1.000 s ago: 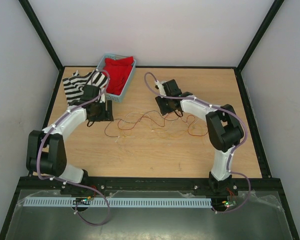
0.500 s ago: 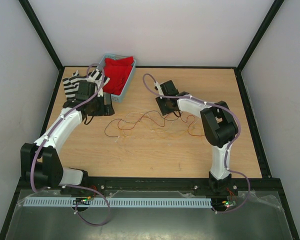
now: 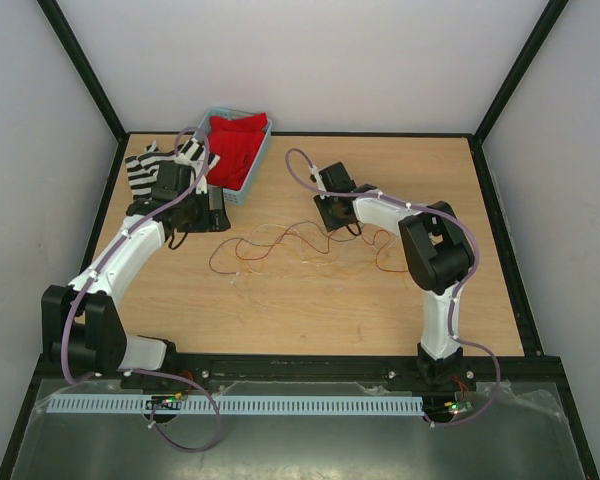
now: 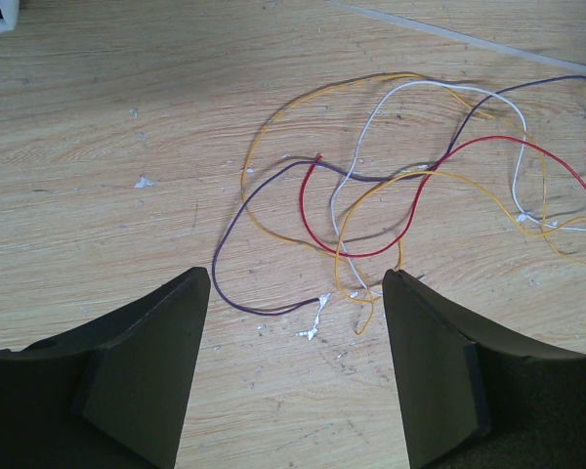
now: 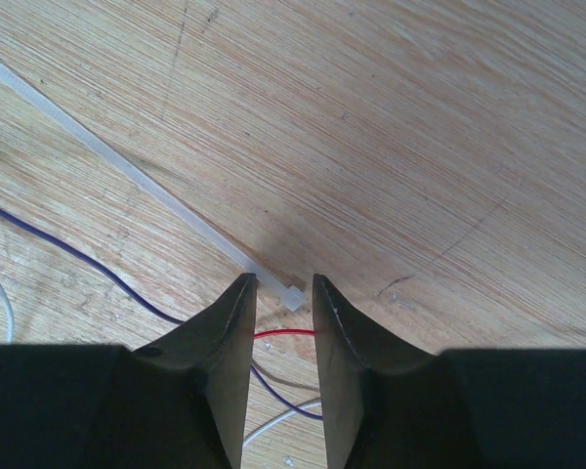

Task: Zip-tie the wires
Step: Pick up the ribbon at the center of the board.

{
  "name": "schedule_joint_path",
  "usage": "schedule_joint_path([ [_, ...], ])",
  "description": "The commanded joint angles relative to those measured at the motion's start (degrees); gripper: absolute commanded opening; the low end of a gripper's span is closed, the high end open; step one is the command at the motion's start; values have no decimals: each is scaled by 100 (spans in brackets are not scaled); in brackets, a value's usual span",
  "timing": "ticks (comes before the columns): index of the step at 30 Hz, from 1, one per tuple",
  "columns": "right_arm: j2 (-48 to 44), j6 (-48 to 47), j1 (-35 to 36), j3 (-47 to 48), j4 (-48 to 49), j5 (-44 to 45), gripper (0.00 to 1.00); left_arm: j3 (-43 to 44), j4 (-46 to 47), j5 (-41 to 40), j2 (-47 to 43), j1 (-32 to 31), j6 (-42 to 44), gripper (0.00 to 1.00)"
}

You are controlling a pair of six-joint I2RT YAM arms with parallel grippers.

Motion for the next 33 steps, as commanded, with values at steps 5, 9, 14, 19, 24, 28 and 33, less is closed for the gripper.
schedule_joint_path([
  [5,123,29,1,-47,-200,118,34,140,-6,51,17,17,6,74],
  [9,86,-21,1,-48,-200,96,24,135,-2,63,27,16,6,74],
  [14,-33,-139,-1,1,-209,-2,14,150,1,127,1,16,-6,74],
  [19,-287,-300,-4,121,-243,34,9,330,27,758,-9,16,-64,74],
  [24,-545,-310,-6,355,-253,-14,7,497,295,1541,-134,16,-426,74],
  [28,-755,-265,-6,520,-253,-198,4,316,969,1991,-434,16,-1012,74],
  [33,-1178,-470,-9,396,-253,-487,1,354,1348,2352,-577,16,-1263,75],
])
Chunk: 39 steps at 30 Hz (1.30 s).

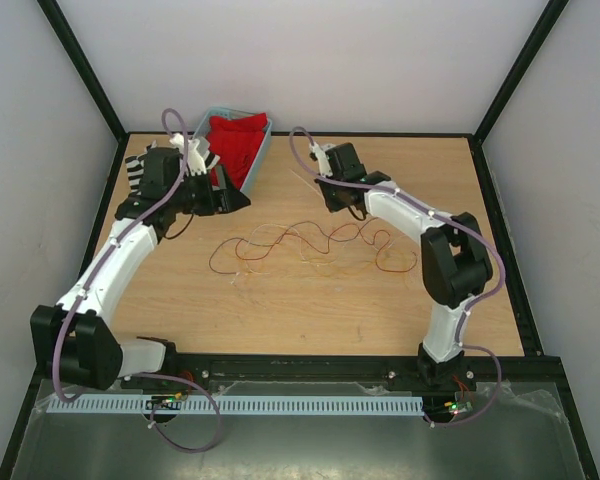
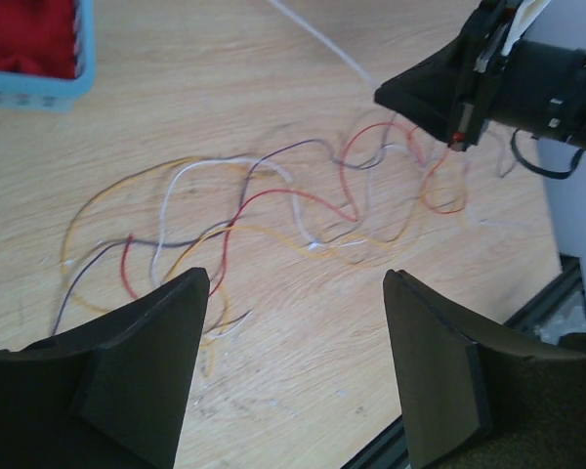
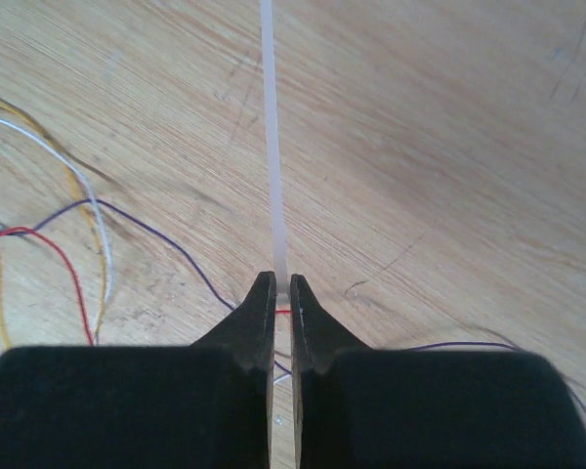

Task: Zip-tie the wires
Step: Pick up the ribbon at the center of the board.

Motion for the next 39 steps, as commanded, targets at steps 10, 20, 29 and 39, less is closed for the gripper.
schedule_joint_path([
  [10,-2109,-1093,-9,-1111,-74,-443,0,1119,925,3444,649,16,849,73],
  [20,-3654,-1956,-2,-1752,-91,-1898,0,2635,977,5464,1947,16,1112,73],
  [29,-4059,-2060,89,-1911,-233,-2567,0,2973,950,5325,2298,-496,1494,75],
  [39,-4046,-2155,330,-1863,-276,-2487,0,3316,-400,4759,2867,-1138,2457,75],
])
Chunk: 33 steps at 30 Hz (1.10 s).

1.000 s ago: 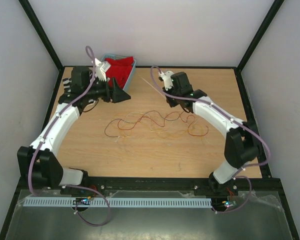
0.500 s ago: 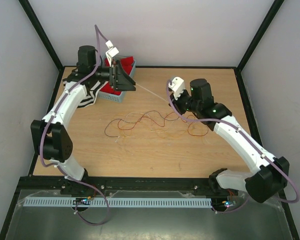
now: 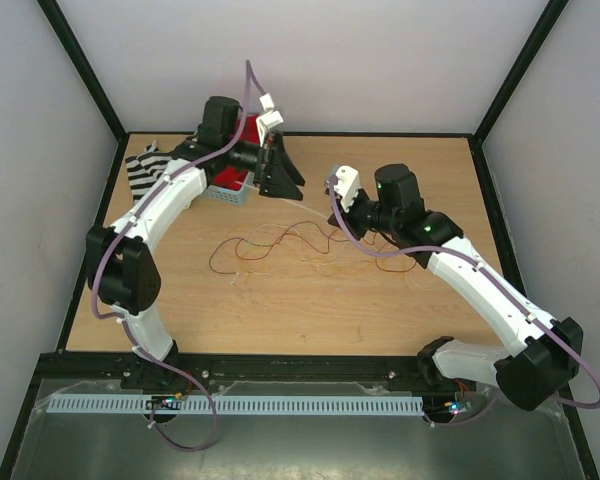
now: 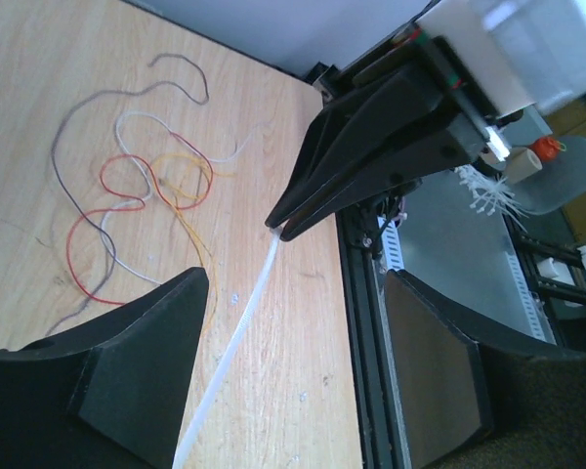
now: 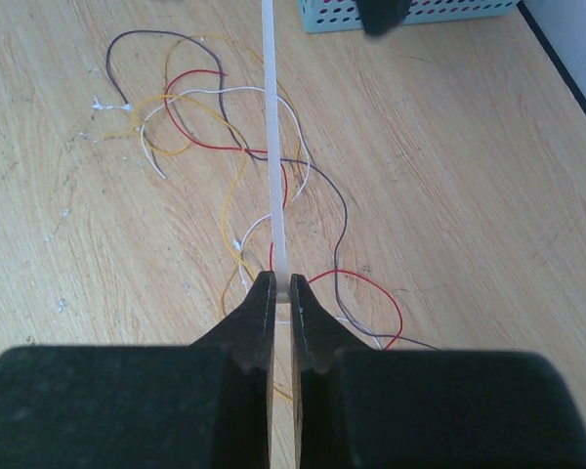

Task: Zip-tie the wires
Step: Pick up the ribbon at the center of the board.

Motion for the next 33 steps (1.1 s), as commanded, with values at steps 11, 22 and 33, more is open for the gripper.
schedule_joint_path([
  [11,-72,-117,81,63,-5,45,0,-391,-623,-124,312,-276,530,68],
  [22,-69,-99,92,46,59,219,0,-615,-719,-121,455,-413,542,41],
  [33,-91,-60,93,1,74,378,13,-597,-722,-292,449,-407,506,0],
])
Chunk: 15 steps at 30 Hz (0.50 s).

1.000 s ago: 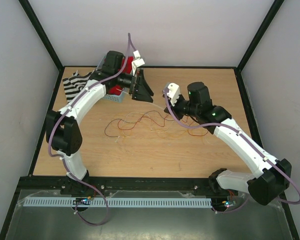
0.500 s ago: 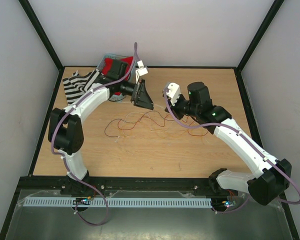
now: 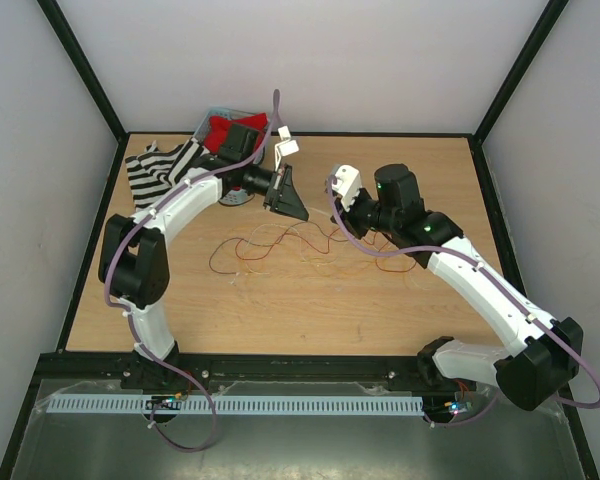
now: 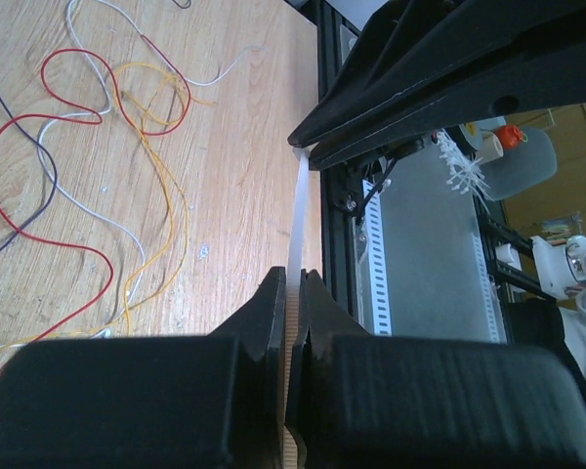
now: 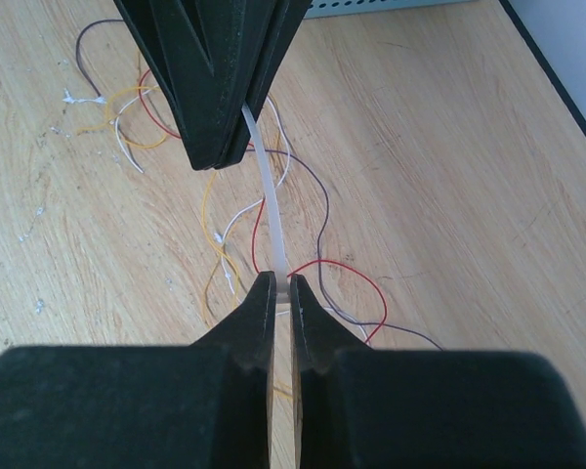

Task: Zip-tie the wires
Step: Pick up the ribbon at the center of the board.

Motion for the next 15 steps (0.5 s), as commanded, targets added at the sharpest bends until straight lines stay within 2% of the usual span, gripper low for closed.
schedule_joint_path([
  [1,-105,33,38,1,124,119,20,-9,-5,-79,-4,9,58,0],
  [3,-141,158,36,-6,220,228,31,-20,-11,-274,-33,25,-17,0],
  [8,-158,859,33,63,461,839,74,-169,22,-911,-197,96,-199,0],
  [13,-175,2066,25,263,602,1064,97,-708,660,-1669,-628,159,-662,0],
  [15,-240,2904,19,282,739,1328,99,-961,914,-2066,-869,144,-832,0],
])
